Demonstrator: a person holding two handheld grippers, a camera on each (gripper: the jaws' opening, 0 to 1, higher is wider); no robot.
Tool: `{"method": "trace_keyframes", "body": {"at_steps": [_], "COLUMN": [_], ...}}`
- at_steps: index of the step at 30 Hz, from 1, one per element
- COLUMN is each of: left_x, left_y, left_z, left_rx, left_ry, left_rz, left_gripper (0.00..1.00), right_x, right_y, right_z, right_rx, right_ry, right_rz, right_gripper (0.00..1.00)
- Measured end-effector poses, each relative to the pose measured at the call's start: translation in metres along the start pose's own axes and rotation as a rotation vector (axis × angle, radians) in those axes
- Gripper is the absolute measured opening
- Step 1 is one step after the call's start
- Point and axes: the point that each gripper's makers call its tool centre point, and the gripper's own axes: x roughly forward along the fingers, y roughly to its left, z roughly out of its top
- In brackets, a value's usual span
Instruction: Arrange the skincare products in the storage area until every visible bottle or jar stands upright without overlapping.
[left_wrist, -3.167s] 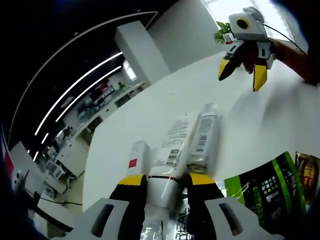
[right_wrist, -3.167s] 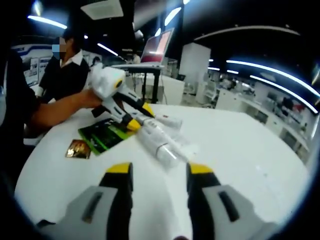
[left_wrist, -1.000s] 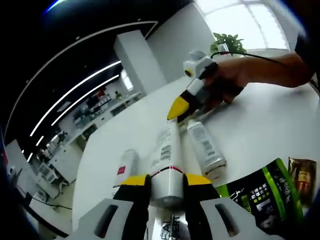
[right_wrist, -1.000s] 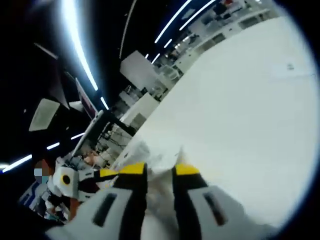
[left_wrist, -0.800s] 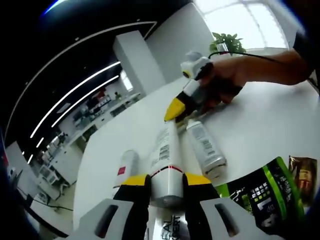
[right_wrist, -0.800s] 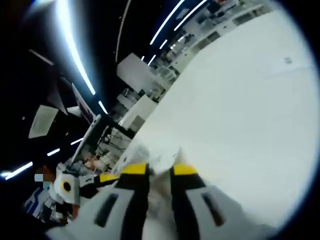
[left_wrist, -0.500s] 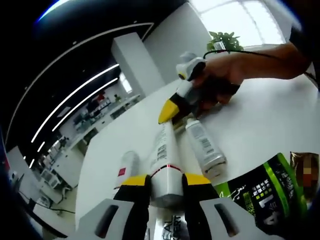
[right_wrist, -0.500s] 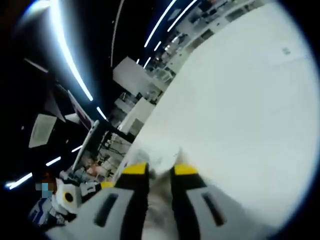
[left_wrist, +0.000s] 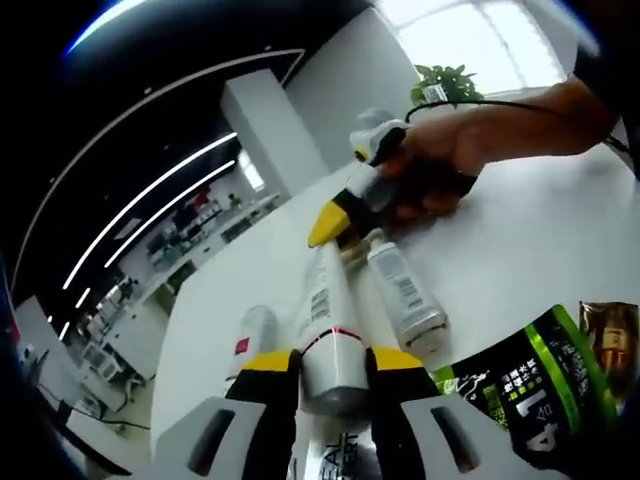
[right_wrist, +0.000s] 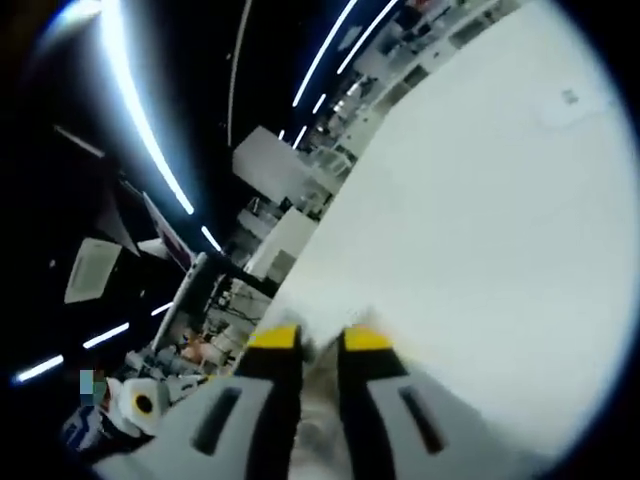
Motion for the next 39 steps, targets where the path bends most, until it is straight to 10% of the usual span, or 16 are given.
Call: {"method": "trace_keyframes", "body": {"at_steps": [19, 39], "left_x": [-0.009, -0.021], "left_y": [0.006, 0.008], "left_z": [0.009, 0.021], "left_rx": [-0.079, -0.184], "left_ry": [-0.067, -0.158], "left_rz": [-0.015, -0.053], "left_gripper": [0.32, 0.33], "right_x": [0.001, -0.003], "right_y": [0.055, 0.106], "right_z": [0.037, 0.035], "right_rx": [-0.179, -0.395], "right_ry": [-0.111, -0.102], "right_rz": [0.192, 0.273], "right_gripper": [0.04, 0.03]}}
